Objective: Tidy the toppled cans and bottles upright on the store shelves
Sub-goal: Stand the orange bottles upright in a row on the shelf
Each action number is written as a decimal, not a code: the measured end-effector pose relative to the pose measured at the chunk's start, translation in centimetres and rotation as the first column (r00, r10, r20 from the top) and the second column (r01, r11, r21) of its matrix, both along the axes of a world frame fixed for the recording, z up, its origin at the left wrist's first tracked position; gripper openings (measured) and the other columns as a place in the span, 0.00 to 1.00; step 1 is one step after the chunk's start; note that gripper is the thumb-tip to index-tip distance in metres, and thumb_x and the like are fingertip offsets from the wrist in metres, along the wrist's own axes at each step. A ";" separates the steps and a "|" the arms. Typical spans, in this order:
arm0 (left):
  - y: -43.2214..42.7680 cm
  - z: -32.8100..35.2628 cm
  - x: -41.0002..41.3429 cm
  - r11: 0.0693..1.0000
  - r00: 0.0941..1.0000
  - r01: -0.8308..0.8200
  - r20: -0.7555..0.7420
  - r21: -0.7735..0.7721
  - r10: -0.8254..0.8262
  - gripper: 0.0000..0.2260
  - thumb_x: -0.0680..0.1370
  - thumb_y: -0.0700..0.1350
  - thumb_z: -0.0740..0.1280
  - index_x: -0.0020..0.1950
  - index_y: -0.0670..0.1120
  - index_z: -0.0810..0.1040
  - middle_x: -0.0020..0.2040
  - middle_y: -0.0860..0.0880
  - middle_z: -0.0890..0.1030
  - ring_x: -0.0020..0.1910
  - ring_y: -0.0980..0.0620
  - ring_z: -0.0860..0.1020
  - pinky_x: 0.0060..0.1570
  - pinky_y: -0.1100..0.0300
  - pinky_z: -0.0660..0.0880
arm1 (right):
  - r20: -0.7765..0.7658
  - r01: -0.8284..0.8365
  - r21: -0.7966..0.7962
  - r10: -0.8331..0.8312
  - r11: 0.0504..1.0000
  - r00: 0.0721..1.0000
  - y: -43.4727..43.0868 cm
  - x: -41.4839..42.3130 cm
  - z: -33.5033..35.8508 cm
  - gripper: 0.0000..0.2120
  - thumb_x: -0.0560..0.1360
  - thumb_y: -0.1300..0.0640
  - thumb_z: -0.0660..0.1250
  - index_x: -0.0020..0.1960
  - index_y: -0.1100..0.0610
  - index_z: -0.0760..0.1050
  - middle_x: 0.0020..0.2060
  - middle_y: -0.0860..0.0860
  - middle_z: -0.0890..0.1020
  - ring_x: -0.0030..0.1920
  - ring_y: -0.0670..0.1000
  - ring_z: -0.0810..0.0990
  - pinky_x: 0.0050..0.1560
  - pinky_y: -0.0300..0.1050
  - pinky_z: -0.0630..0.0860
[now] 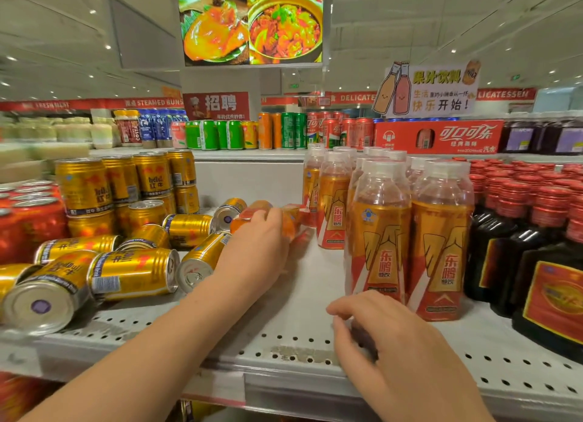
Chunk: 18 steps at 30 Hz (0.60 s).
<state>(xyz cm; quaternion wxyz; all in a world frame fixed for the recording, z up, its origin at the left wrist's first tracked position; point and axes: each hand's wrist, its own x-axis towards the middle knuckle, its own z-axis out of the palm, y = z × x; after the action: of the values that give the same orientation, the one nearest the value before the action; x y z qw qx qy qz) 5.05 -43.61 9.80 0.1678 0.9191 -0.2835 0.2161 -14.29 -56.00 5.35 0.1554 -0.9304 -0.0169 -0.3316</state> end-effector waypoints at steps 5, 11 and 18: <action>3.1 4.0 -0.7 0.981 0.988 0.151 0.050 -0.119 -0.146 0.18 0.84 0.51 0.62 0.73 0.52 0.71 0.69 0.47 0.77 0.65 0.45 0.76 0.62 0.51 0.73 | 0.018 -0.009 0.147 0.007 0.989 1.000 1.1 1.1 0.3 0.09 0.76 0.41 0.59 0.55 0.36 0.74 0.50 0.31 0.74 0.51 0.34 0.76 0.41 0.31 0.72; 5.2 8.3 0.4 0.901 0.920 0.392 0.091 -0.187 -0.381 0.12 0.85 0.49 0.61 0.67 0.54 0.76 0.66 0.54 0.78 0.64 0.53 0.75 0.57 0.57 0.71 | 0.054 0.146 0.238 -0.164 0.960 0.985 2.8 2.1 0.2 0.11 0.77 0.43 0.61 0.59 0.36 0.73 0.52 0.33 0.74 0.49 0.38 0.77 0.39 0.34 0.75; 1.1 9.4 2.1 0.766 0.790 0.609 0.076 -0.206 -0.608 0.14 0.85 0.48 0.61 0.70 0.56 0.74 0.69 0.58 0.75 0.57 0.59 0.73 0.49 0.69 0.70 | 0.037 0.299 0.313 -0.326 0.901 0.944 4.4 3.1 -0.6 0.25 0.76 0.41 0.59 0.73 0.35 0.63 0.58 0.25 0.70 0.51 0.35 0.75 0.40 0.35 0.75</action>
<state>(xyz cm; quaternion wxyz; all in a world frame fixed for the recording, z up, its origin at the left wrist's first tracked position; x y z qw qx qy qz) 7.17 -42.55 19.18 0.3284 0.7527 -0.5407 0.1823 -11.15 -51.58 4.75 0.2402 -0.8703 0.1769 -0.3920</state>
